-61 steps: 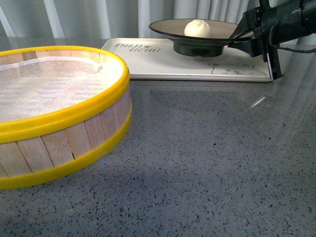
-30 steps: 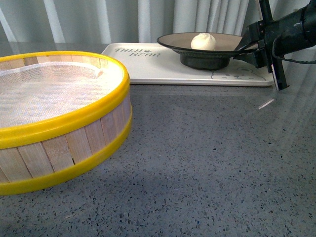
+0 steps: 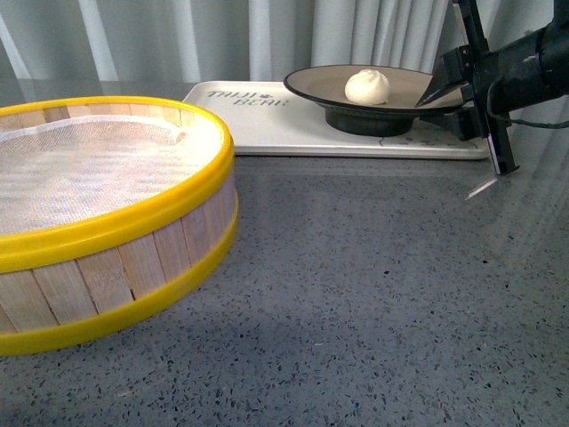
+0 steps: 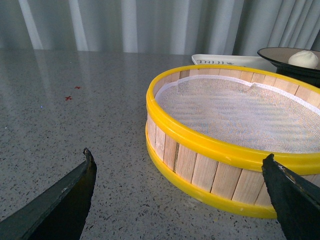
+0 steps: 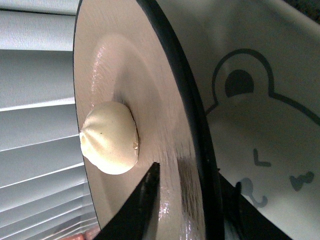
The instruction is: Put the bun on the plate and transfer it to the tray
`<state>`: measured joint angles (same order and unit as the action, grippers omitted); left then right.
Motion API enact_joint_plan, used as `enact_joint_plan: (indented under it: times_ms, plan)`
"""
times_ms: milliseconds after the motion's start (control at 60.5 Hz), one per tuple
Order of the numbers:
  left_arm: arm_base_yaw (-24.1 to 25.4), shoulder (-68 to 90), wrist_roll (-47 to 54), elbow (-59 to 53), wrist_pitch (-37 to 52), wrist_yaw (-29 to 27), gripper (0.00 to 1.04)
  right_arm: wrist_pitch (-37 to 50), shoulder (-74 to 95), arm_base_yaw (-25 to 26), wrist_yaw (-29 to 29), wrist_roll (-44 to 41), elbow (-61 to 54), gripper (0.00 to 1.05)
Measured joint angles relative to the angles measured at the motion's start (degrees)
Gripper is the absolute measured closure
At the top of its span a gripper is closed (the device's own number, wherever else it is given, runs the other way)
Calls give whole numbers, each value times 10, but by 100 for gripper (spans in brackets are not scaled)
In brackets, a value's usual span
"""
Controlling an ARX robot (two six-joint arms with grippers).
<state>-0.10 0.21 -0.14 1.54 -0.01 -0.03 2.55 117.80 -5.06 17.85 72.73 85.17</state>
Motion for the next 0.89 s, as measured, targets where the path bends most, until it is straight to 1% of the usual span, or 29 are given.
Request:
enact_joint_plan:
  times_ms: [116,149,198,231,314,430,463,529,777,859,892]
  plan:
    - [0,0,0,0,0,0,7,-5,0,-2,-2,0,0,59]
    - [0,0,0,0,0,0,7,-6,0,-2,-3,0,0,55]
    - [0,0,0,0,0,0,7,-9,0,-2,-2,2,0,46]
    - [0,0,0,0,0,0,7,-9,0,-2,-2,3,1,43]
    - [0,0,0,0,0,0,7,-10,-3,-2,-2,5,5,26]
    - [0,0,0,0,0,0,7,-16,-9,-2,-6,6,8,9]
    - [0,0,0,0,0,0,7,-16,-11,-2,-6,6,8,7]
    - [0,0,0,0,0,0,7,-14,-14,-2,-8,5,5,9]
    - [0,0,0,0,0,0,7,-4,-62,7,-19,1,-56,9]
    - [0,0,0,0,0,0,7,3,-97,12,-35,-6,-95,9]
    - [0,0,0,0,0,0,7,2,-112,14,-50,-13,-111,9]
